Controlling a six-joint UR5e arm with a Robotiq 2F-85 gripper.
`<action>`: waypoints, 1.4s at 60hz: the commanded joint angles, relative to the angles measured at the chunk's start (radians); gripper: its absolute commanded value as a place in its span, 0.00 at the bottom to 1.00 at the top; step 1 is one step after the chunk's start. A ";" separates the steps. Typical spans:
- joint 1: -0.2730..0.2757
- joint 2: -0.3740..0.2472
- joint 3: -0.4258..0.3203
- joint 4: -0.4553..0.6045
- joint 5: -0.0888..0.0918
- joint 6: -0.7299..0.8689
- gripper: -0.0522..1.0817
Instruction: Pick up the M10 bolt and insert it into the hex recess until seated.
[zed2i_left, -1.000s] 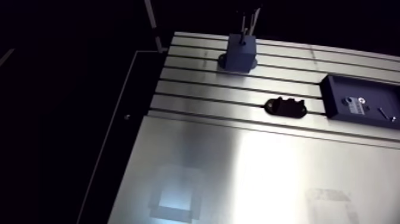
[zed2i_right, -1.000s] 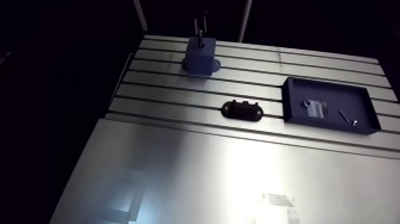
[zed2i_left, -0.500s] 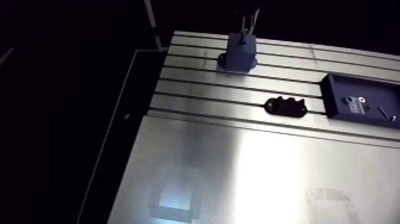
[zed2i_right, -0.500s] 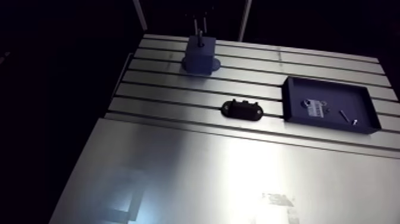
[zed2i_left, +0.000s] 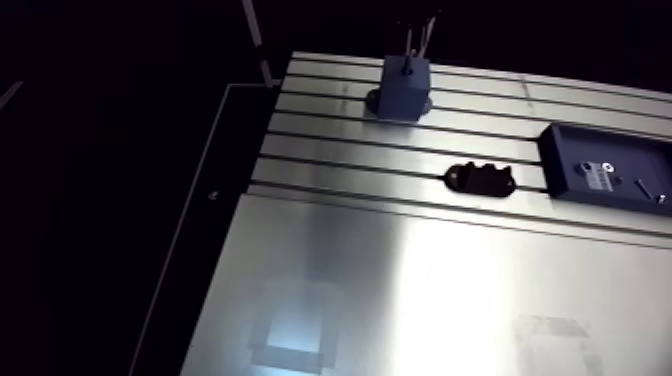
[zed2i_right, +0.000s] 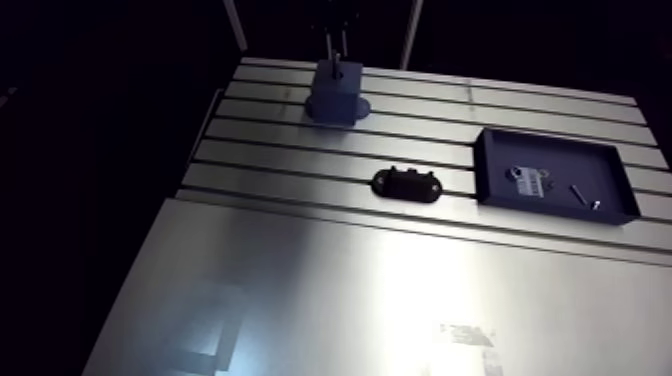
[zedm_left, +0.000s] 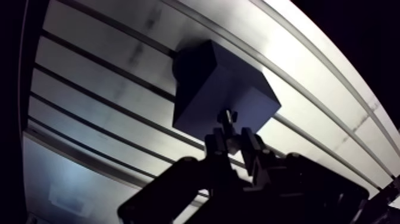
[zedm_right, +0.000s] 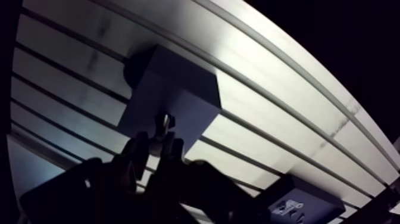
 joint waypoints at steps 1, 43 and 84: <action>0.000 0.000 0.001 -0.003 0.000 0.000 0.73; 0.000 -0.001 0.006 -0.004 0.000 0.000 0.73; 0.002 -0.001 0.014 -0.003 -0.002 0.000 0.72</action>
